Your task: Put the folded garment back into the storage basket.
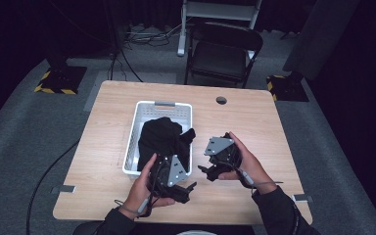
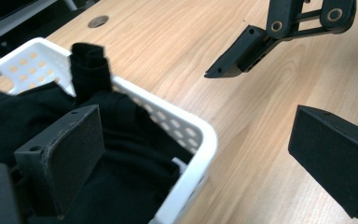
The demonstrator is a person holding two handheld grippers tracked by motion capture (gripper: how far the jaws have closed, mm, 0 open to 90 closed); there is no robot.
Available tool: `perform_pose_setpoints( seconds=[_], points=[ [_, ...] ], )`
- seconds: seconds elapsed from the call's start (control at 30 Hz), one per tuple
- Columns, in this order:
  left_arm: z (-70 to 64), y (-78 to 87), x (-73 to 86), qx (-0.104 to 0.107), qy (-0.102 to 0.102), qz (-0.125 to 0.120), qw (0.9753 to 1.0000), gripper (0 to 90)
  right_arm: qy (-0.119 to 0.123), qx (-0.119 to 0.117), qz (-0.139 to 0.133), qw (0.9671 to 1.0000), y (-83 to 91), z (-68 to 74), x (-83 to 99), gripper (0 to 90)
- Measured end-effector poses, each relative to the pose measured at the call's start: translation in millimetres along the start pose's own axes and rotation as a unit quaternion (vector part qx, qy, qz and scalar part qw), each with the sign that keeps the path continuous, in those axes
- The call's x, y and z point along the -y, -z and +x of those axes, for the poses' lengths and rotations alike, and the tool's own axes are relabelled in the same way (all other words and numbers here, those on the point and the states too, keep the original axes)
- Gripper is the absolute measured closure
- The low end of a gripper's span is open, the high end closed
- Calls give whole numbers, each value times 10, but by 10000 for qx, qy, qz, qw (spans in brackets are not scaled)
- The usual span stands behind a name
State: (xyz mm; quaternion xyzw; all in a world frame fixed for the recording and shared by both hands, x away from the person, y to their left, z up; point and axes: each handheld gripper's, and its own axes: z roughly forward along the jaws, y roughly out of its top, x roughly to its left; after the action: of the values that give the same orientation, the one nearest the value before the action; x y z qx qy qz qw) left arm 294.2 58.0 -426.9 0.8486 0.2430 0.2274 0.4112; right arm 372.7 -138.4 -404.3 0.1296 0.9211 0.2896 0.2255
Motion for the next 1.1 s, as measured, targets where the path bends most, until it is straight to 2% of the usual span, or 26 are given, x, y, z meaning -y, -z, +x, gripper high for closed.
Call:
perform_pose_setpoints(
  seconds=[0.33, 0.43, 0.67, 0.8, 0.93, 1.1],
  points=[
    [-248, -113, -60, 241, -435, 85, 9987, 36, -40, 118, 63, 9999, 139, 82, 343, 43],
    [-348, -153, -79, 286, -608, 123, 9977, 39, -81, 161, 140, 9997, 159, 111, 503, 43],
    [-562, -288, -94, 601, -804, 246, 9946, 45, -347, 88, 235, 9991, 194, 168, 947, 42],
    [-664, -389, -72, 838, -842, 378, 9922, 52, -612, 74, 219, 9979, 218, 181, 1178, 42],
    [-740, -503, -21, 1042, -803, 546, 9898, 52, -773, 108, 277, 9966, 213, 201, 1395, 40],
    [-759, -627, 60, 1208, -711, 734, 9874, 53, -949, 93, 344, 9949, 208, 229, 1619, 40]
  ],
)
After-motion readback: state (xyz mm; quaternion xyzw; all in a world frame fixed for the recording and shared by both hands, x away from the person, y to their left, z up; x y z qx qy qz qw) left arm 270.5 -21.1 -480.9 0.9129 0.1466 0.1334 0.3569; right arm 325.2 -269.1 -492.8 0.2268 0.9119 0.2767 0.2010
